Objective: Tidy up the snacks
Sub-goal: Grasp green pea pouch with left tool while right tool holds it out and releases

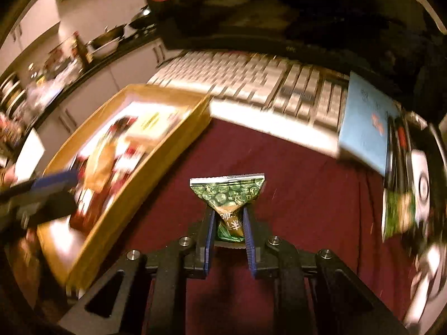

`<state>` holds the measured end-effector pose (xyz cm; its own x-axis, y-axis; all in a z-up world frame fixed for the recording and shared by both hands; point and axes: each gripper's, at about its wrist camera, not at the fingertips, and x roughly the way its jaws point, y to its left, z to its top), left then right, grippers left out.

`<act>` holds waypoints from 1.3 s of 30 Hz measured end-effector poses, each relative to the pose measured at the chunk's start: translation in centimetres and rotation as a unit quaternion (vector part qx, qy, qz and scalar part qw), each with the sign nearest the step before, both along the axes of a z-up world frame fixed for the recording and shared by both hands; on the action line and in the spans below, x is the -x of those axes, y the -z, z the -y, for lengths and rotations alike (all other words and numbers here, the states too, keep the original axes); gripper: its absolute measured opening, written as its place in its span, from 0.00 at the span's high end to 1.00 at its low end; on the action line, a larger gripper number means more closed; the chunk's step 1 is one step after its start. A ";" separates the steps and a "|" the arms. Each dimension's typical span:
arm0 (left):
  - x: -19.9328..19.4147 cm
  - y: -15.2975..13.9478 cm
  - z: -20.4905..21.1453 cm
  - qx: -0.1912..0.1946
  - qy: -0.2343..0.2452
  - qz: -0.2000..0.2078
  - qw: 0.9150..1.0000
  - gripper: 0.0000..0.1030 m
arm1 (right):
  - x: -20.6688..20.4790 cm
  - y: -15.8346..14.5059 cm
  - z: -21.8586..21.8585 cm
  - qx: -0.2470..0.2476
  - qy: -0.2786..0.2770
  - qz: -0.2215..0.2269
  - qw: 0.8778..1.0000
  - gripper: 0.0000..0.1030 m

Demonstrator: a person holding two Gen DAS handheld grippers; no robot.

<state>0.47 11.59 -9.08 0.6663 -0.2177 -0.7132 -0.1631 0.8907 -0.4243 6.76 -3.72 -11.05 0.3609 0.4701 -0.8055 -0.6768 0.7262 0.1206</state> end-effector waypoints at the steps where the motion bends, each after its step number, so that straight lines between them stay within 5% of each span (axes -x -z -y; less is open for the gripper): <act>1: -0.3 0.3 0.6 0.012 0.014 -0.006 1.000 0.25 | 0.9 0.1 0.4 -0.001 -0.005 -0.006 1.000 0.81; 8: -3.6 2.4 4.5 0.011 0.057 -0.051 0.997 0.27 | 3.0 2.1 2.3 -0.007 -0.018 -0.017 1.000 0.72; 10: -4.5 2.7 5.0 0.006 0.066 -0.056 0.996 0.34 | 2.8 2.4 2.4 -0.011 -0.011 -0.016 1.000 0.63; 17: -6.5 4.8 6.0 -0.004 0.085 -0.099 0.991 0.56 | 2.9 3.1 3.4 -0.036 -0.014 -0.032 0.999 0.56; 18: -6.5 5.0 6.4 0.001 0.094 -0.098 0.991 0.64 | 3.0 3.3 3.5 -0.040 -0.012 -0.034 0.999 0.56; 23: -6.0 5.1 7.1 -0.017 0.091 -0.086 0.992 0.67 | 2.8 3.6 3.7 -0.050 -0.017 -0.033 0.998 0.58; 29: -4.6 4.5 6.3 0.019 0.080 -0.068 0.994 0.74 | 3.4 3.1 3.9 -0.063 -0.017 -0.028 0.997 0.66; 39: 1.4 -2.3 2.7 -0.032 0.025 -0.001 0.999 0.75 | 8.0 -3.0 -0.5 -0.077 -0.073 0.045 0.993 0.66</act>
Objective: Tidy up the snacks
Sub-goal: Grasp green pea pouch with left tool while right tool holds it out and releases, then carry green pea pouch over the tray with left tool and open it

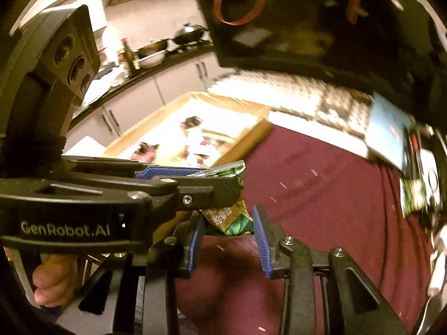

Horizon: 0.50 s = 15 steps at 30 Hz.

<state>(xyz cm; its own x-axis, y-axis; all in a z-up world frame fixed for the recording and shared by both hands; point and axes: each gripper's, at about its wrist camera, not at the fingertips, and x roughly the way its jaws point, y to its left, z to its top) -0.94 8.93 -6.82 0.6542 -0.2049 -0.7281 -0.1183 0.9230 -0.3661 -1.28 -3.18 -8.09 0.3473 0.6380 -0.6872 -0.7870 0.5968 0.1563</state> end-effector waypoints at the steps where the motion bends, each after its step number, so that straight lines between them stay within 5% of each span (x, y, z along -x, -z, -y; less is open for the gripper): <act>1: 0.4 -0.2 -0.7 -0.002 -0.007 0.005 1.000 0.75 | 0.3 -0.4 -1.0 -0.003 -0.008 0.004 1.000 0.66; 6: 0.8 -0.2 -5.8 0.008 -0.046 0.014 0.999 0.75 | 0.0 -1.3 -6.1 -0.004 -0.037 0.003 0.999 0.66; 15: -1.6 3.8 -12.5 0.076 -0.071 -0.035 0.994 0.75 | -2.8 1.4 -13.2 0.036 -0.047 -0.028 0.998 0.66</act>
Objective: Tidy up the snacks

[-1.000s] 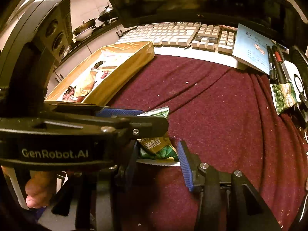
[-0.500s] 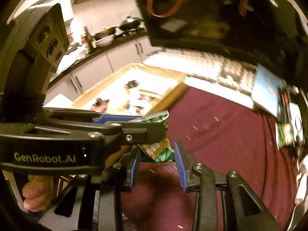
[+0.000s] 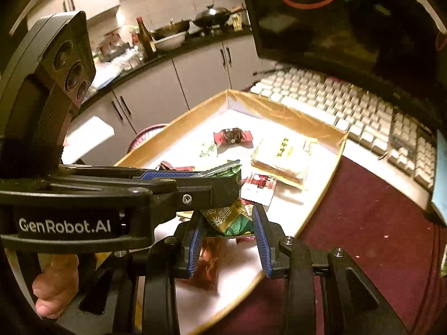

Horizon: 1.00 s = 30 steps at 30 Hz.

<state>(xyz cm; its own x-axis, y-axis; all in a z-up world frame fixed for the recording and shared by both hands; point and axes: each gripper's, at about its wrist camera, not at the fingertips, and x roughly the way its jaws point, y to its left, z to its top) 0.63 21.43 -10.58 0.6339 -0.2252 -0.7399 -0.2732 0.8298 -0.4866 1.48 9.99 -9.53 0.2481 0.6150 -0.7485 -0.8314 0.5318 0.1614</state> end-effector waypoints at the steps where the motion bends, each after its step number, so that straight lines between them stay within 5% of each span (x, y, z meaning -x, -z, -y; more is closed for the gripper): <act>1: -0.2 0.5 -0.2 0.005 -0.002 -0.002 1.000 0.75 | -0.2 0.4 -0.4 0.007 0.002 -0.003 1.000 0.66; 8: -0.9 1.4 -0.5 -0.035 -0.021 -0.003 0.999 0.68 | -1.7 2.2 -1.1 0.017 0.026 -0.018 0.999 0.65; 10: -0.4 0.8 -0.1 -0.074 -0.034 0.009 0.997 0.45 | -1.8 2.4 -0.8 0.014 0.043 -0.018 0.999 0.61; 12: 0.3 0.1 0.4 -0.100 -0.053 0.020 0.993 0.35 | -1.4 2.1 -0.3 0.004 0.055 -0.015 0.998 0.51; 17: 2.2 -1.7 1.8 -0.176 -0.099 0.016 0.979 0.29 | 0.9 1.0 1.3 -0.023 0.054 0.002 0.998 0.31; 23: 4.8 -3.6 2.9 -0.226 -0.143 0.016 0.963 0.28 | 2.4 0.5 4.1 -0.035 0.082 -0.009 0.996 0.28; 30: 6.5 -4.5 3.9 -0.244 -0.161 0.012 0.956 0.27 | 2.3 0.4 6.6 -0.059 0.102 -0.042 0.992 0.27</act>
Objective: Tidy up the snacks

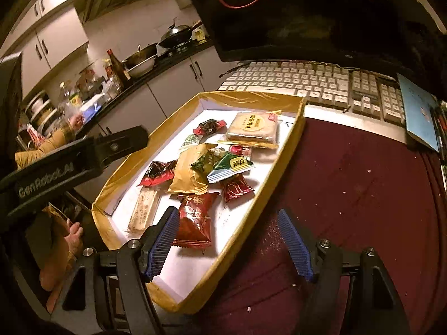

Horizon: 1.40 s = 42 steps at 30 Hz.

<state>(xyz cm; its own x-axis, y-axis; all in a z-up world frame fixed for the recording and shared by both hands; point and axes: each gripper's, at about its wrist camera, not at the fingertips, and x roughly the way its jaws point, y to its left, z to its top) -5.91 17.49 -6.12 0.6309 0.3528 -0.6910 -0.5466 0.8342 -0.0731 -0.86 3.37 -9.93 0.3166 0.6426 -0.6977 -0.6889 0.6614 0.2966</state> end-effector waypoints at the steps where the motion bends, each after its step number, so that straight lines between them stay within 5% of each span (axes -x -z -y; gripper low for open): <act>1: 0.2 -0.1 0.2 0.000 -0.001 0.000 1.000 0.27 | 0.0 -0.1 0.3 -0.003 0.004 -0.004 1.000 0.27; 19: 3.4 -0.4 1.3 -0.029 -0.019 -0.001 0.999 0.23 | 1.3 -0.8 1.4 -0.008 0.014 -0.003 1.000 0.27; 42: 3.0 2.2 -1.7 -0.012 -0.022 -0.029 0.999 0.23 | 0.5 -1.0 -1.1 0.028 0.044 -0.002 0.999 0.27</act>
